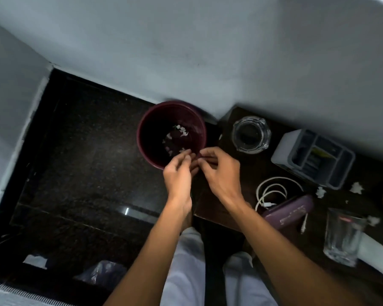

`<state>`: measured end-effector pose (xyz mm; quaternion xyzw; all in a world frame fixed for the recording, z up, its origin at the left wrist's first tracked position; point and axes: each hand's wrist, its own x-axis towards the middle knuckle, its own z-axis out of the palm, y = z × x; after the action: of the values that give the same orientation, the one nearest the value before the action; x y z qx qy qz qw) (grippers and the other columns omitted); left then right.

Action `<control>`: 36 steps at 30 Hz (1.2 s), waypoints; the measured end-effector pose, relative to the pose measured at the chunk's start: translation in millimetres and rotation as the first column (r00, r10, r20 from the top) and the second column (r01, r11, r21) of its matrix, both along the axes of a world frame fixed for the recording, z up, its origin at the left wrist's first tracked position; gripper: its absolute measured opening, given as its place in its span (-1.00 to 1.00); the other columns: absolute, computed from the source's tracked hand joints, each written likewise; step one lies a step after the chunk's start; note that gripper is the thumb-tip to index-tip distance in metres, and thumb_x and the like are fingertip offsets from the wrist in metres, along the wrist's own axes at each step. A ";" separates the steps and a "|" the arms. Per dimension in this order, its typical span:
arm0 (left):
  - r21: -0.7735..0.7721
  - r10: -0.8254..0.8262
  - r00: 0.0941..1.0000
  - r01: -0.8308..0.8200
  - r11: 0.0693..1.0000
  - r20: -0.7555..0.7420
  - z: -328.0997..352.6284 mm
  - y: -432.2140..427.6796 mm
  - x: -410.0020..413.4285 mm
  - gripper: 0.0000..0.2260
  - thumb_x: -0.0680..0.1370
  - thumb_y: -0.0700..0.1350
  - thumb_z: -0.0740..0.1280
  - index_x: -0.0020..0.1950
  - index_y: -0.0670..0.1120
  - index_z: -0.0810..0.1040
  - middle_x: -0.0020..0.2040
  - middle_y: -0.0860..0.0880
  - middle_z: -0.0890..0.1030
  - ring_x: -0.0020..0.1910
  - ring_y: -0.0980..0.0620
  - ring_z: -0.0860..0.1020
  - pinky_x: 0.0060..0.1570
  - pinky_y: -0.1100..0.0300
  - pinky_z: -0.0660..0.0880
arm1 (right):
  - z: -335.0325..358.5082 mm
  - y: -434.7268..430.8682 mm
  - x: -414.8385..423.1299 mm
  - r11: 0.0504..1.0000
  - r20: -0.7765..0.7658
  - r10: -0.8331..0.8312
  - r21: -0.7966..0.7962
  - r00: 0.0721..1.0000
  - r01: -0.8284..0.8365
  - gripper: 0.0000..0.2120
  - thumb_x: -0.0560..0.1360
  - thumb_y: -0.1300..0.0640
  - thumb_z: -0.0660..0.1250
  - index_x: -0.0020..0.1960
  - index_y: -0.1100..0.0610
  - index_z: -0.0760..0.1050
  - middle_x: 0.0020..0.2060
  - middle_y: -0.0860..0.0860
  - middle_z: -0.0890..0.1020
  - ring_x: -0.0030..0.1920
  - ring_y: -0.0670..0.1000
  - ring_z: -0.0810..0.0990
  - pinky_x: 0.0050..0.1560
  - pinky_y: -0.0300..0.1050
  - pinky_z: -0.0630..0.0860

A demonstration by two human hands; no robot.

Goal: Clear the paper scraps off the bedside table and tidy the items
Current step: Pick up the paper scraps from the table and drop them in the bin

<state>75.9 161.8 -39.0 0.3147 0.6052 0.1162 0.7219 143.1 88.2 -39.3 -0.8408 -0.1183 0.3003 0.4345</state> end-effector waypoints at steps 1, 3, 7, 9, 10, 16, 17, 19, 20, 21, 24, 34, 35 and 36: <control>0.015 -0.033 0.999 0.033 0.999 0.003 9.1 -12.5 0.1 -0.81 0.67 -0.23 0.25 0.13 -0.04 0.64 0.10 -0.11 0.72 0.06 0.00 0.72 0.06 0.14 0.62 | 8.9 -14.1 1.3 1.000 0.003 -0.026 0.001 1.000 0.026 -0.84 0.48 0.26 0.45 0.05 0.11 0.63 -0.10 -0.10 0.70 -0.09 -0.28 0.66 -0.08 -0.47 0.54; 0.024 -0.092 0.996 0.091 0.996 0.011 26.5 -40.3 2.7 -0.80 0.67 -0.22 0.26 0.11 0.00 0.65 0.09 -0.07 0.73 0.05 0.03 0.72 0.03 0.19 0.62 | 27.0 -47.0 4.6 0.997 0.032 -0.078 -0.010 0.996 0.078 -0.84 0.48 0.24 0.46 0.04 0.08 0.63 -0.10 -0.11 0.70 -0.08 -0.27 0.67 -0.10 -0.49 0.53; -0.004 -0.228 0.973 0.229 0.974 0.031 53.2 -99.2 12.6 -0.81 0.68 -0.20 0.26 0.11 0.01 0.65 0.06 -0.05 0.73 0.03 0.05 0.72 -0.01 0.24 0.63 | 57.9 -121.3 11.8 0.973 0.123 -0.201 -0.086 0.972 0.213 -0.88 0.47 0.22 0.48 -0.01 0.09 0.65 -0.16 -0.12 0.69 -0.12 -0.27 0.66 -0.18 -0.57 0.46; -0.038 -0.268 0.962 0.270 0.962 0.053 63.7 -129.5 20.3 -0.81 0.68 -0.21 0.25 0.10 -0.02 0.65 0.05 -0.08 0.73 -0.02 0.06 0.71 -0.06 0.27 0.62 | 69.3 -161.9 19.7 0.947 0.163 -0.256 -0.155 0.953 0.281 -0.87 0.46 0.24 0.47 -0.02 0.09 0.66 -0.16 -0.10 0.70 -0.16 -0.21 0.67 -0.16 -0.53 0.47; -0.055 -0.283 0.957 0.286 0.957 0.064 67.0 -141.1 23.8 -0.82 0.68 -0.21 0.25 0.10 -0.04 0.65 0.04 -0.09 0.73 -0.05 0.07 0.70 -0.10 0.28 0.62 | 72.6 -178.9 23.7 0.935 0.168 -0.276 -0.183 0.946 0.305 -0.86 0.46 0.25 0.46 -0.02 0.08 0.65 -0.16 -0.09 0.70 -0.16 -0.20 0.67 -0.14 -0.49 0.49; -0.092 -0.395 0.911 0.407 0.909 0.121 74.2 -200.9 43.4 -0.84 0.67 -0.23 0.27 0.13 -0.10 0.64 0.03 -0.11 0.72 -0.03 0.03 0.65 0.00 0.18 0.61 | 80.2 -257.7 55.8 0.872 0.248 -0.293 -0.328 0.923 0.365 -0.86 0.47 0.25 0.46 0.03 0.17 0.64 -0.13 0.01 0.70 -0.22 -0.23 0.61 -0.14 -0.45 0.51; -0.092 -0.401 0.907 0.413 0.906 0.128 73.2 -207.4 47.2 -0.84 0.67 -0.23 0.28 0.12 -0.09 0.64 0.03 -0.11 0.72 -0.04 0.04 0.66 0.02 0.17 0.60 | 79.1 -264.6 61.1 0.873 0.285 -0.250 -0.348 0.925 0.343 -0.85 0.46 0.25 0.47 0.03 0.20 0.65 -0.12 0.05 0.71 -0.20 -0.12 0.65 -0.09 -0.32 0.55; -0.085 -0.405 0.905 0.417 0.905 0.132 70.7 -216.1 54.0 -0.85 0.66 -0.23 0.29 0.09 -0.07 0.64 0.02 -0.11 0.72 -0.05 0.06 0.65 0.00 0.21 0.60 | 75.7 -270.8 69.7 0.884 0.370 -0.139 -0.371 0.919 0.283 -0.85 0.44 0.29 0.47 0.01 0.25 0.67 -0.13 0.13 0.72 -0.15 0.05 0.69 -0.05 -0.12 0.58; -0.085 -0.404 0.905 0.417 0.905 0.134 69.3 -219.8 57.2 -0.85 0.66 -0.23 0.29 0.08 -0.06 0.64 0.03 -0.11 0.72 -0.05 0.06 0.65 -0.01 0.22 0.61 | 73.5 -272.0 73.1 0.888 0.408 -0.085 -0.382 0.909 0.255 -0.86 0.44 0.31 0.47 0.00 0.27 0.67 -0.13 0.15 0.71 -0.13 0.10 0.69 -0.05 -0.07 0.57; -0.083 -0.405 0.904 0.418 0.905 0.135 67.5 -223.0 60.3 -0.85 0.66 -0.23 0.29 0.08 -0.06 0.64 0.04 -0.12 0.72 -0.05 0.04 0.65 -0.01 0.23 0.61 | 70.8 -272.3 76.9 0.890 0.431 -0.039 -0.395 0.901 0.228 -0.86 0.44 0.32 0.46 0.00 0.28 0.66 -0.12 0.17 0.71 -0.10 0.14 0.68 -0.05 -0.04 0.56; -0.023 -0.449 0.886 0.454 0.891 0.115 63.7 -229.6 66.9 -0.83 0.68 -0.18 0.26 0.18 -0.07 0.63 0.12 -0.13 0.70 0.05 -0.03 0.66 0.11 0.13 0.61 | 59.4 -269.3 87.5 0.870 0.393 0.056 -0.470 0.918 0.149 -0.81 0.50 0.27 0.39 0.09 0.28 0.64 -0.01 0.18 0.68 0.02 0.17 0.63 0.02 0.00 0.53; 0.592 -0.787 0.441 0.797 0.121 -0.432 47.4 -201.9 62.8 -0.70 0.67 -0.04 0.24 0.38 -0.05 0.55 0.33 0.01 0.58 0.31 0.04 0.53 0.23 0.07 0.51 | 38.0 -258.2 104.4 0.679 0.226 0.241 -0.734 0.944 0.002 -0.77 0.58 0.08 0.32 0.13 0.16 0.64 0.01 0.13 0.68 0.05 0.14 0.64 0.05 0.01 0.60; 0.587 -0.785 0.418 0.805 0.088 -0.456 43.1 -197.8 60.5 -0.69 0.67 -0.03 0.23 0.38 -0.04 0.55 0.34 0.01 0.57 0.32 0.04 0.52 0.22 0.05 0.52 | 36.9 -257.4 104.9 0.655 0.210 0.259 -0.756 0.943 -0.011 -0.77 0.58 0.06 0.31 0.13 0.15 0.63 0.00 0.13 0.69 0.05 0.14 0.64 0.06 0.04 0.60; 0.588 -0.781 0.407 0.806 0.064 -0.473 39.3 -193.4 58.6 -0.69 0.67 -0.03 0.23 0.38 -0.04 0.55 0.34 0.01 0.57 0.31 0.05 0.52 0.21 0.03 0.52 | 35.5 -256.7 105.6 0.632 0.192 0.274 -0.774 0.942 -0.026 -0.77 0.59 0.05 0.30 0.13 0.14 0.63 -0.01 0.13 0.69 0.04 0.14 0.65 0.08 0.06 0.60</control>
<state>134.5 -31.6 0.3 0.8598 0.2328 -0.0622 0.4501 248.7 -168.5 -3.9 -0.9664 -0.1139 0.2302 -0.0091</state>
